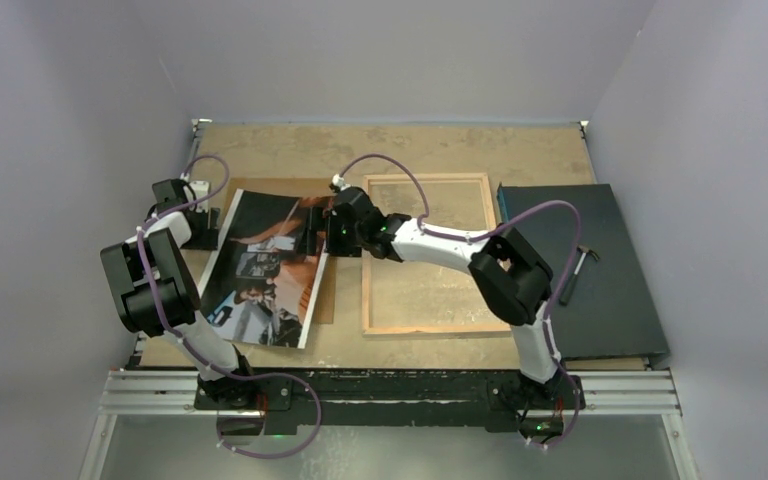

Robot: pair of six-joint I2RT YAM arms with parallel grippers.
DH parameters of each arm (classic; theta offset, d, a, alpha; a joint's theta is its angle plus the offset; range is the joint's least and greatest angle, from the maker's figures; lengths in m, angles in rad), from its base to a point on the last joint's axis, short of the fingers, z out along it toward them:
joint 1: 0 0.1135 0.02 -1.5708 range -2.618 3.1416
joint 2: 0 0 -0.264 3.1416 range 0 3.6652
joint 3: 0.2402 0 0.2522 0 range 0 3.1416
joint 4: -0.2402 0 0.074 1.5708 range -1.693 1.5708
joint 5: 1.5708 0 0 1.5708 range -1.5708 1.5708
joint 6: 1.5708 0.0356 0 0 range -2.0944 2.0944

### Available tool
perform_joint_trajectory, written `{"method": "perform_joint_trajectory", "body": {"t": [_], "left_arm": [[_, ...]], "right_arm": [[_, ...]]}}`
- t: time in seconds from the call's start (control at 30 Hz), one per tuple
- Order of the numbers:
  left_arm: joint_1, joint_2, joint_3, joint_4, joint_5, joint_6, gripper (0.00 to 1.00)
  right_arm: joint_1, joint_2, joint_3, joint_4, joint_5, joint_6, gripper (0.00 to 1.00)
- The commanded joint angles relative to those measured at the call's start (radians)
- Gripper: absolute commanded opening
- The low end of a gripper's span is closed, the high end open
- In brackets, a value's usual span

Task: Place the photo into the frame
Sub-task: Pick up the photo frame item at the center of the board.

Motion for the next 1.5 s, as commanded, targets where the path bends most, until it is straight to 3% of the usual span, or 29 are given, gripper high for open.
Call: {"method": "perform_joint_trajectory", "body": {"t": [0.0,0.23,0.53,0.77,1.1,1.2,1.47], "left_arm": [[-0.025,-0.009,-0.018,-0.055,0.074,-0.018,0.65],[-0.024,-0.014,-0.009,-0.067,0.077,-0.016,0.65],[-0.027,-0.013,-0.005,-0.076,0.084,-0.015,0.63],[-0.028,-0.008,0.0,-0.083,0.095,-0.02,0.62],[-0.028,-0.006,0.011,-0.086,0.074,-0.019,0.62],[-0.028,-0.005,0.026,-0.091,0.065,-0.017,0.62],[-0.028,0.016,0.109,-0.129,0.068,-0.022,0.62]], "right_arm": [[-0.004,-0.117,-0.044,0.434,-0.229,0.103,0.99],[-0.006,-0.083,-0.056,0.488,-0.279,0.126,0.99],[-0.008,0.055,0.028,0.32,-0.226,0.134,0.99],[-0.007,0.058,0.011,0.314,-0.186,0.126,0.99],[-0.041,-0.052,-0.111,0.491,-0.253,0.188,0.98],[-0.066,-0.082,-0.168,0.549,-0.28,0.227,0.9],[-0.112,-0.106,-0.253,0.622,-0.325,0.272,0.45]]}}
